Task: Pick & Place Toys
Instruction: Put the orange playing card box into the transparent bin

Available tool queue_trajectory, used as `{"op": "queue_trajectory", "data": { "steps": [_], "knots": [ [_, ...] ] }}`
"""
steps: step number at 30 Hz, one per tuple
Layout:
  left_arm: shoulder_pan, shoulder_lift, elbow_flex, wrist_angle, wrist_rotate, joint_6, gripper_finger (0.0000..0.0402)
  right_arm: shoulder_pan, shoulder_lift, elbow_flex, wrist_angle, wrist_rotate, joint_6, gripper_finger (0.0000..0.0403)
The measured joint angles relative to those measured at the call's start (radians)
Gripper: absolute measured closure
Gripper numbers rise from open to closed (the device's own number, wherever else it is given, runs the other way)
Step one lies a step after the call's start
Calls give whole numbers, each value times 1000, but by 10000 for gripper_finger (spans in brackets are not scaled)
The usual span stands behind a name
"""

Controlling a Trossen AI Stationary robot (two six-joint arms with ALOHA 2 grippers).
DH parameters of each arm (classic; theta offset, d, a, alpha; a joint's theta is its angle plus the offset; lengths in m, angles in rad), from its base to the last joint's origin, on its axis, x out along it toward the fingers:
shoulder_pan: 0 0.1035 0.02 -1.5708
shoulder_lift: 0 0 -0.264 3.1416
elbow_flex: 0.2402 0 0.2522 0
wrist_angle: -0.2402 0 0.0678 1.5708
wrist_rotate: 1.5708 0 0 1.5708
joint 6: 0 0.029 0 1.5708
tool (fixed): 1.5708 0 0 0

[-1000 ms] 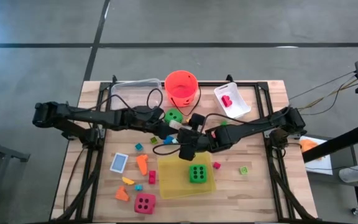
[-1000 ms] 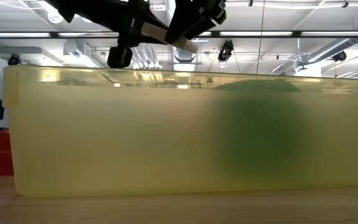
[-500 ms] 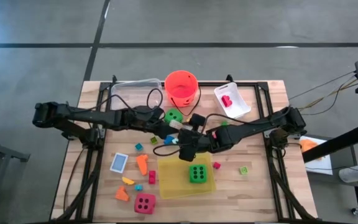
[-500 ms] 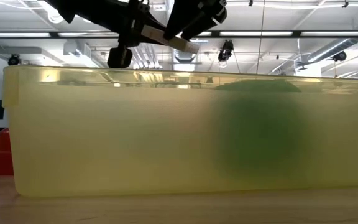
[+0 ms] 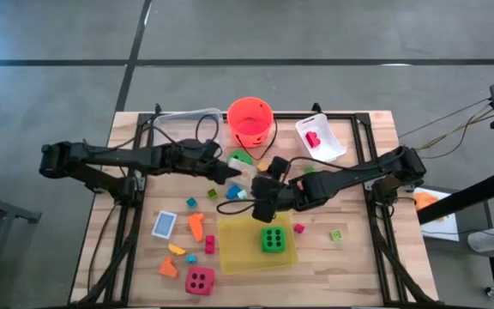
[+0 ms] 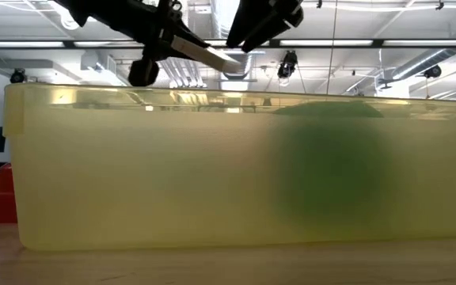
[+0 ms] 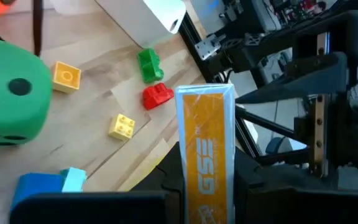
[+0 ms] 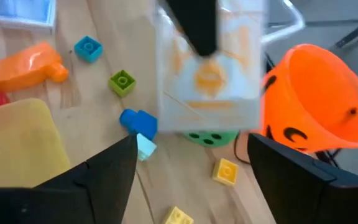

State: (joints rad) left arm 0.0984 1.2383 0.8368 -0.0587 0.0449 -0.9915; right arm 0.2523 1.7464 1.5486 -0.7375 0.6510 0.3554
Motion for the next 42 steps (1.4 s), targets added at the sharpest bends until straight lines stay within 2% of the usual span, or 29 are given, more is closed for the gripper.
{"op": "queue_trajectory", "data": {
  "steps": [4,13,18,25,29,33,36,42],
  "knots": [
    [38,-64,0,-61,-24,34,353,13,-33,0,-69,3,69,130],
    [181,-194,4,-318,-127,113,353,67,-78,0,-275,5,220,175],
    [297,-202,37,-449,-136,199,353,99,-90,0,-355,4,222,196],
    [402,-199,80,-478,-135,339,353,135,-91,0,-403,5,275,220],
    [457,-160,108,-540,-135,361,353,149,-91,0,-450,36,367,231],
    [491,-71,147,-659,-135,380,353,169,-99,0,-558,146,557,236],
    [501,-1,184,-707,-135,434,353,178,-118,-8,-614,156,678,236],
    [515,105,231,-730,-135,510,353,176,-178,-46,-600,154,720,236]
  ]
}}
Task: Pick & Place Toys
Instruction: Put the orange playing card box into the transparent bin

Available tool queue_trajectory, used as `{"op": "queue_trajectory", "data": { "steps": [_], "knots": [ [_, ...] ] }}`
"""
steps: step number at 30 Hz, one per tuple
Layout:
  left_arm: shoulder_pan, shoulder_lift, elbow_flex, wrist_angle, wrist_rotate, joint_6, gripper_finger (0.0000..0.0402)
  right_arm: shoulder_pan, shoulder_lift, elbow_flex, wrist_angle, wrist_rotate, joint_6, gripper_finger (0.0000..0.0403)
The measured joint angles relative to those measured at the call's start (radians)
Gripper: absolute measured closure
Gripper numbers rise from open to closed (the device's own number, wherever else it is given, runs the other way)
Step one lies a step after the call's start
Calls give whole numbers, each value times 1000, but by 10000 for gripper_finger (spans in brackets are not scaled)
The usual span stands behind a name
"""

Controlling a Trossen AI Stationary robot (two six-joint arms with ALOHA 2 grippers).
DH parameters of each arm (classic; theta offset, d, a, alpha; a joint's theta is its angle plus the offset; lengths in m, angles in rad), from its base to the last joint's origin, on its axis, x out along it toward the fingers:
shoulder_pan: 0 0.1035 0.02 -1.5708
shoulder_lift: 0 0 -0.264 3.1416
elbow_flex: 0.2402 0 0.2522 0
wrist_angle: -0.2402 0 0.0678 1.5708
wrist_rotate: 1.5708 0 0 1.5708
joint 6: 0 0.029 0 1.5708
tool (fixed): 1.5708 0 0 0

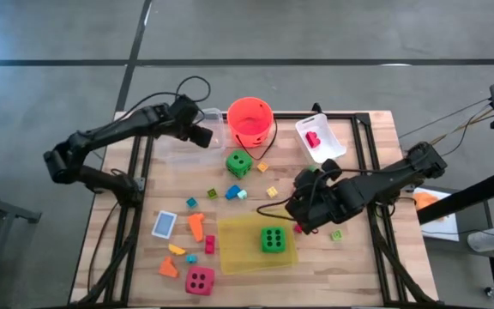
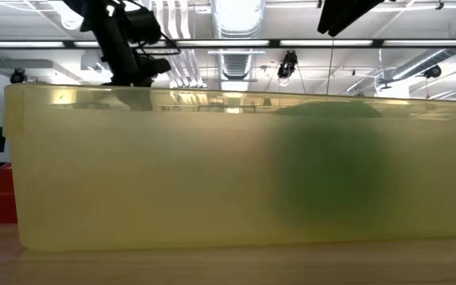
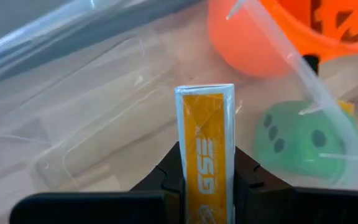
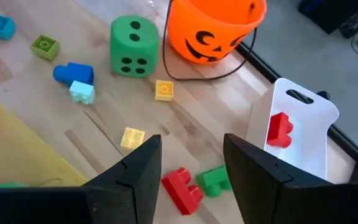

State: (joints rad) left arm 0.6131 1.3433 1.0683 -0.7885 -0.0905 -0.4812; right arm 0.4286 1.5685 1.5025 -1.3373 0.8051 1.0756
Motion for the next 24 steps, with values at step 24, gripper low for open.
{"op": "queue_trajectory", "data": {
  "steps": [24],
  "knots": [
    [48,106,8,-178,-93,40,353,-98,-431,-659,1088,-532,-451,236]
  ]
}}
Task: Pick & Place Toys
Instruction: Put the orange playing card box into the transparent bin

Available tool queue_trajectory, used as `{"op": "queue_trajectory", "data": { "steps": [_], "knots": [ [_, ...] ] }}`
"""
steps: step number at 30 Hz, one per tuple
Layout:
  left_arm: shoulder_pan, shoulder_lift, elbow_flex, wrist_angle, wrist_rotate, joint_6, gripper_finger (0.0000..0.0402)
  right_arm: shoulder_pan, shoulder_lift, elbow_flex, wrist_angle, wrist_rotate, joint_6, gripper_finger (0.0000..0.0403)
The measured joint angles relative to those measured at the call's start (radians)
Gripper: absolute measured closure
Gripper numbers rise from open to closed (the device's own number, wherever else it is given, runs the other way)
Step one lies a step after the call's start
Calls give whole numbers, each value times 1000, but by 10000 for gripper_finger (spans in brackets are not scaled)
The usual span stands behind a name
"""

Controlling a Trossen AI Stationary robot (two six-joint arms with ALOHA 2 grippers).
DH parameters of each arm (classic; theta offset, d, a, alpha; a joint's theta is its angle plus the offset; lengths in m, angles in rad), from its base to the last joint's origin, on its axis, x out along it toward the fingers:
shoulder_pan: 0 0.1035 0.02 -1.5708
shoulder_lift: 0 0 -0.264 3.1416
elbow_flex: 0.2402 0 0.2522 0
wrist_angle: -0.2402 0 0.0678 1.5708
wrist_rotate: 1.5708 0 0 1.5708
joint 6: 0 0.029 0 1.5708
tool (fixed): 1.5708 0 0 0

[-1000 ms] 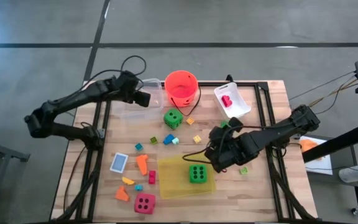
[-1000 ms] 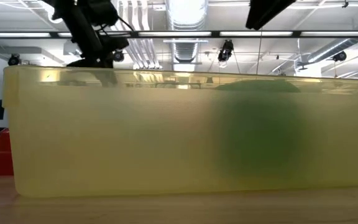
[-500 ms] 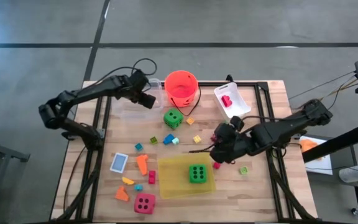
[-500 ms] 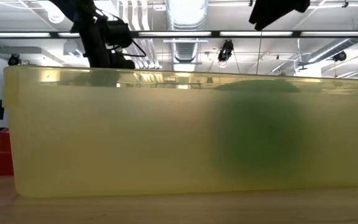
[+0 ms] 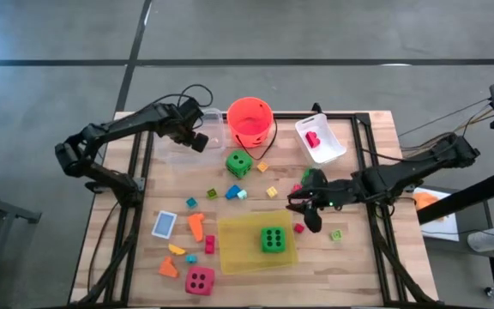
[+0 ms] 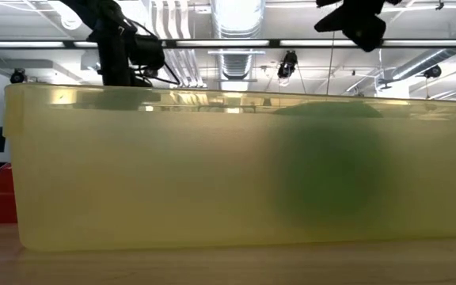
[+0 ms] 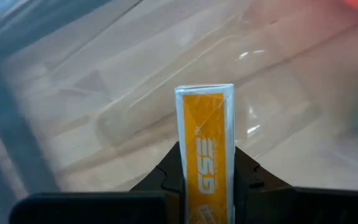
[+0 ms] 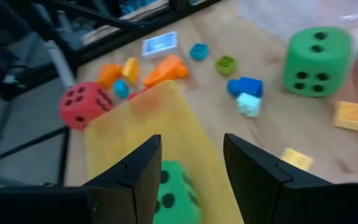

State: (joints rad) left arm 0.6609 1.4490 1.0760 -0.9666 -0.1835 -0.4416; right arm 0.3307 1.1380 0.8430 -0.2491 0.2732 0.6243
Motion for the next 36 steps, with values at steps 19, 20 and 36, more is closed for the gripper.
{"op": "queue_trajectory", "data": {
  "steps": [19,20,36],
  "knots": [
    [73,94,2,-32,88,30,353,-23,23,-59,109,-38,-83,236],
    [81,94,1,-29,97,29,353,-23,23,-59,109,-38,-88,236],
    [105,90,19,-28,187,-64,353,-23,23,-59,106,-43,-97,236]
  ]
}}
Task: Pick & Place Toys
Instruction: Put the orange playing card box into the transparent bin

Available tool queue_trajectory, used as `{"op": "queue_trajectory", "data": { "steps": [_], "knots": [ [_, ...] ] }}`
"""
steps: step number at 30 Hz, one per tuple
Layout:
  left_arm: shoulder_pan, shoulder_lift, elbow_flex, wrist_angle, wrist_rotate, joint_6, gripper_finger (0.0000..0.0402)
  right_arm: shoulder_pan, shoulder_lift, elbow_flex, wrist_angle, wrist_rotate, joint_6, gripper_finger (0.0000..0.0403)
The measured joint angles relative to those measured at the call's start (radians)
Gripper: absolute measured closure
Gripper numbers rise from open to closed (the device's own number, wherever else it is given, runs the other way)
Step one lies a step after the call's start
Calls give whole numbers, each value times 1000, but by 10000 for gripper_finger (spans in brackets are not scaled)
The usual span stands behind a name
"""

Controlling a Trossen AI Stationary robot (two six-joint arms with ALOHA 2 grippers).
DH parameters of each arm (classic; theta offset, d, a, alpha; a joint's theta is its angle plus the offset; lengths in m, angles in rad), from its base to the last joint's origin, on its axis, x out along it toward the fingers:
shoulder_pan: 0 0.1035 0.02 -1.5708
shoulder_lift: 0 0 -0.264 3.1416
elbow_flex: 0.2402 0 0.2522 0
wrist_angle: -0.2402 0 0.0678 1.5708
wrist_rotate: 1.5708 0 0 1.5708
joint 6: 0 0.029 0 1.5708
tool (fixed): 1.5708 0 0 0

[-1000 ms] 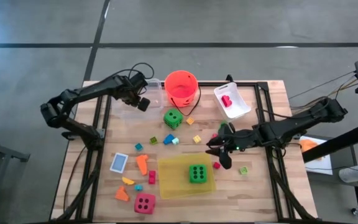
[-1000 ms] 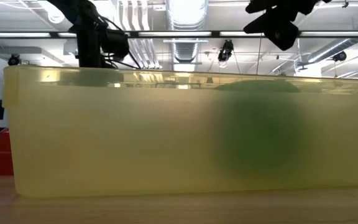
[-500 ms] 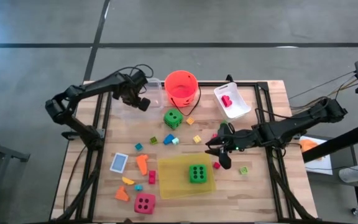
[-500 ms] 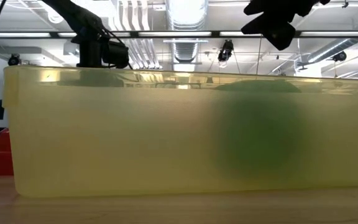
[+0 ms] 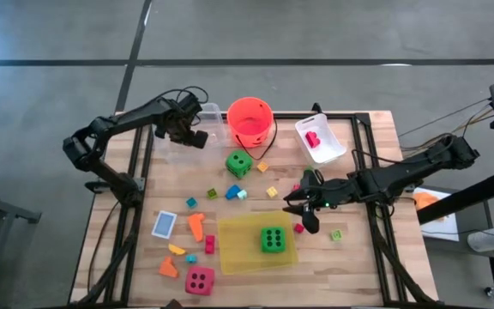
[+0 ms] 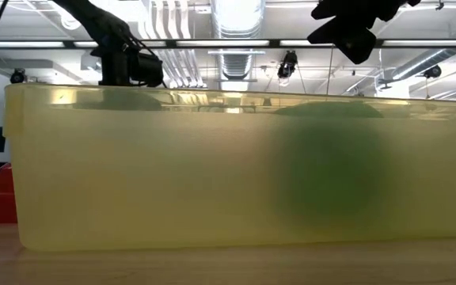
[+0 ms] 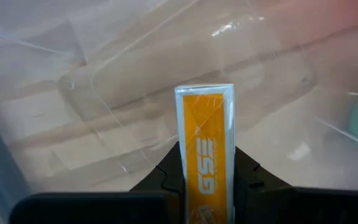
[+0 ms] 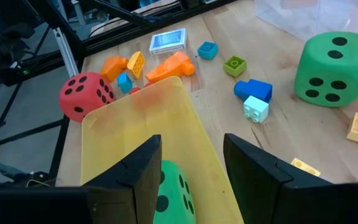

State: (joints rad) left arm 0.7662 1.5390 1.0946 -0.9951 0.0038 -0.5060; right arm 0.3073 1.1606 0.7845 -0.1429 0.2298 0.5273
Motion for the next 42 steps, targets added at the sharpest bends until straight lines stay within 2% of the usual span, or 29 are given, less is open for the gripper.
{"op": "queue_trajectory", "data": {
  "steps": [7,13,18,42],
  "knots": [
    [6,-31,8,10,17,-101,353,0,0,0,-1,-3,-8,236],
    [8,-7,38,29,-53,-237,353,0,0,0,0,-3,-7,236],
    [14,28,54,68,-57,-295,353,0,0,0,0,-3,-4,236],
    [21,163,43,80,-44,-332,353,5,1,0,0,-5,-4,236]
  ]
}}
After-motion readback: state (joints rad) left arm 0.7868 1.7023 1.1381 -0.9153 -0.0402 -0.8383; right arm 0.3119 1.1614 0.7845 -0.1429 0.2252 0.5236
